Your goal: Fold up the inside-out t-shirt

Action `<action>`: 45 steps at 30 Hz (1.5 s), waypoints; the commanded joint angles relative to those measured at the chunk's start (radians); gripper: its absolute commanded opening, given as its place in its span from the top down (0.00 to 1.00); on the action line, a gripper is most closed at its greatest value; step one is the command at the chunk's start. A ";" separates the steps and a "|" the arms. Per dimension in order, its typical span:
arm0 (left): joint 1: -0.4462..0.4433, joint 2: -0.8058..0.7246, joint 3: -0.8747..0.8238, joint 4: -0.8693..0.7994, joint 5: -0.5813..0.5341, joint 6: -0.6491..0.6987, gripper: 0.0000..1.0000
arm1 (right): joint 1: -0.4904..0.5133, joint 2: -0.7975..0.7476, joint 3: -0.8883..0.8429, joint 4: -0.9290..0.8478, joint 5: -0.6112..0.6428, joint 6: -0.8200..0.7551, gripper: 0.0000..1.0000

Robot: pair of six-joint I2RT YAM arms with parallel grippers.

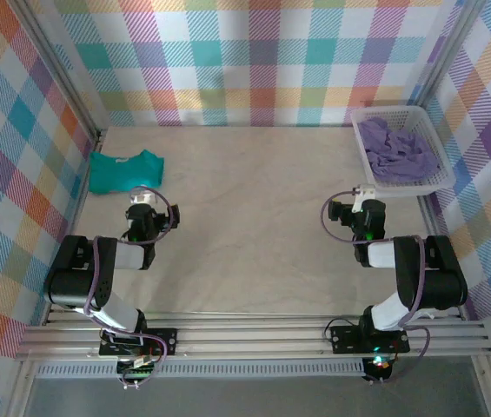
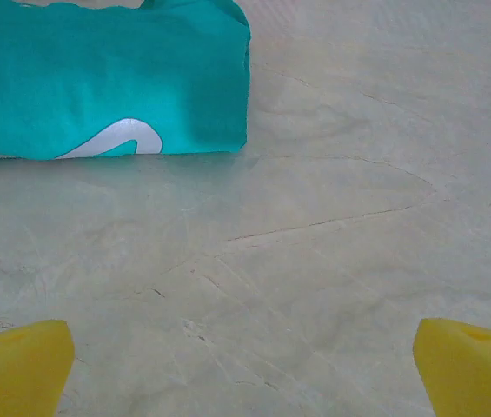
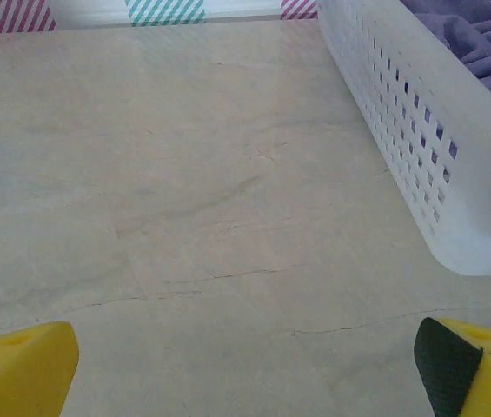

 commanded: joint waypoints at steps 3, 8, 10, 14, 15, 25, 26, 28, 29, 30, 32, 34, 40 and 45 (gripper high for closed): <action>-0.011 -0.003 0.017 0.024 -0.006 0.007 0.00 | 0.001 -0.001 0.006 0.038 -0.014 0.013 0.00; -0.011 -0.003 0.017 0.024 -0.007 0.008 0.00 | 0.001 0.000 0.007 0.037 -0.015 0.013 0.00; -0.010 -0.003 0.017 0.023 -0.003 0.008 0.00 | 0.001 0.001 0.007 0.037 -0.016 0.014 0.00; -0.010 -0.004 0.016 0.023 -0.003 0.007 0.00 | 0.001 0.001 0.007 0.037 -0.015 0.013 0.00; -0.009 -0.003 0.016 0.022 -0.003 0.007 0.00 | 0.002 0.001 0.007 0.036 -0.016 0.012 0.00; -0.009 -0.005 0.016 0.025 -0.001 0.007 0.00 | -0.001 0.000 0.007 0.035 -0.016 0.013 0.00; -0.008 -0.007 0.014 0.029 -0.009 0.005 0.00 | -0.001 -0.001 0.007 0.035 -0.017 0.014 0.00; -0.009 -0.055 0.024 -0.030 -0.065 -0.019 0.00 | 0.000 -0.007 0.004 0.044 -0.016 0.011 0.00; -0.008 -0.099 0.032 -0.080 -0.090 -0.029 0.00 | 0.002 -0.034 0.009 0.018 -0.025 0.003 0.00; -0.009 -0.156 0.038 -0.137 -0.131 -0.045 0.00 | 0.009 -0.080 0.018 -0.038 -0.026 -0.005 0.00; -0.008 -0.266 0.041 -0.225 -0.204 -0.089 0.00 | 0.018 -0.175 0.046 -0.177 -0.018 -0.005 0.00; -0.007 -0.385 0.074 -0.388 -0.270 -0.203 0.00 | 0.043 -0.257 0.084 -0.333 -0.002 0.022 0.00; -0.015 -0.546 0.251 -0.692 0.063 -0.470 0.00 | 0.078 -0.399 0.277 -0.693 -0.171 0.246 0.00; -0.115 -0.460 0.433 -0.814 0.196 -0.523 0.00 | -0.061 -0.360 0.502 -0.914 0.010 0.381 0.00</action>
